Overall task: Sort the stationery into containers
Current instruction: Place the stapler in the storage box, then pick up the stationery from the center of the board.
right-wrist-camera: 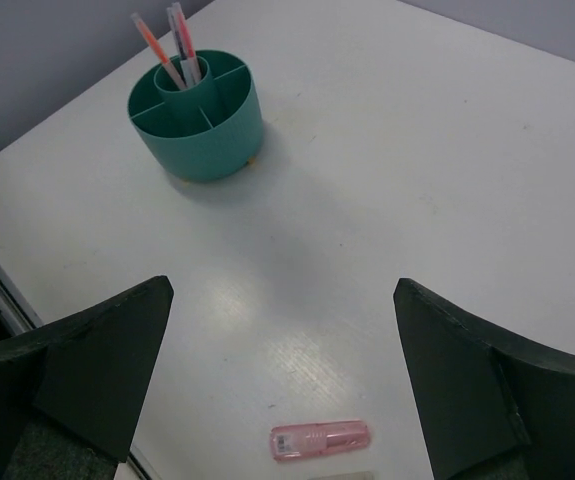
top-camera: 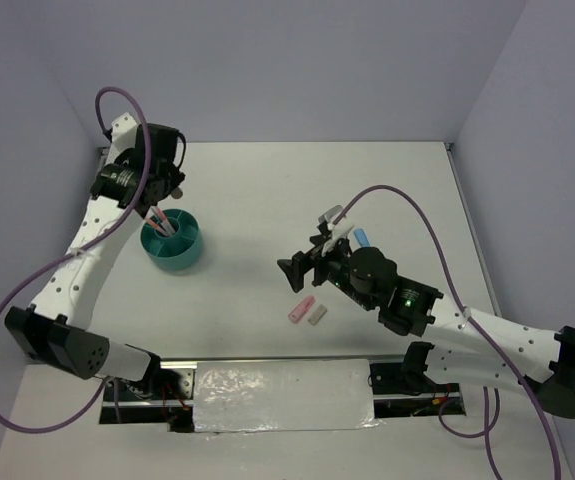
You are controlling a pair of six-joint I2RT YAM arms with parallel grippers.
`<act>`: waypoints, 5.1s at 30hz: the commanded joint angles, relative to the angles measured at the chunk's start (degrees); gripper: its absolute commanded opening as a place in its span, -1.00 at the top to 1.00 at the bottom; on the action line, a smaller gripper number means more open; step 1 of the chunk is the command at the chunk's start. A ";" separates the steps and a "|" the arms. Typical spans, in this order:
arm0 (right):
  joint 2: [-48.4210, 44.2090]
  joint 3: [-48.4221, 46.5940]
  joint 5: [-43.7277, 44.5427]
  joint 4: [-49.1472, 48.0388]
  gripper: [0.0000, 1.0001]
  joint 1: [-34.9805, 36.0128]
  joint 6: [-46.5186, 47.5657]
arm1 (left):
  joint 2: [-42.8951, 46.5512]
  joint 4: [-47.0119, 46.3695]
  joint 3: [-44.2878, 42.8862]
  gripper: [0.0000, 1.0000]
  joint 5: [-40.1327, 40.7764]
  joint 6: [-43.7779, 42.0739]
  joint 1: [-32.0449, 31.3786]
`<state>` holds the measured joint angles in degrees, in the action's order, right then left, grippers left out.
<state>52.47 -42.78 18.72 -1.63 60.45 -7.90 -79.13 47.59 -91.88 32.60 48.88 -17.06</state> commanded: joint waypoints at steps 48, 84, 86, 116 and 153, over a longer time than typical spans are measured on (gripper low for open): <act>-9.57 10.53 -15.20 -3.11 -0.99 -0.06 -1.06 | -17.29 -30.07 1.05 1.00 -68.08 -39.91 33.83; -17.75 13.34 -25.22 -5.67 -0.99 0.29 -2.29 | -10.95 -43.91 26.84 0.84 -82.78 -58.29 41.23; -17.66 13.52 -25.31 -6.02 -0.99 0.20 -2.29 | -10.69 -43.46 27.10 0.85 -82.96 -58.11 41.23; -18.63 13.34 -26.72 -5.58 -0.99 0.02 -2.29 | -5.86 -46.19 33.25 0.10 -77.25 -53.81 41.23; 28.56 -3.72 16.00 35.12 -0.69 -3.85 -62.74 | 55.66 -25.54 54.62 -0.99 -56.43 -18.20 31.84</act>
<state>81.10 -46.98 30.28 30.04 54.83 -58.85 -25.54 20.86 -36.53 -24.14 31.83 18.11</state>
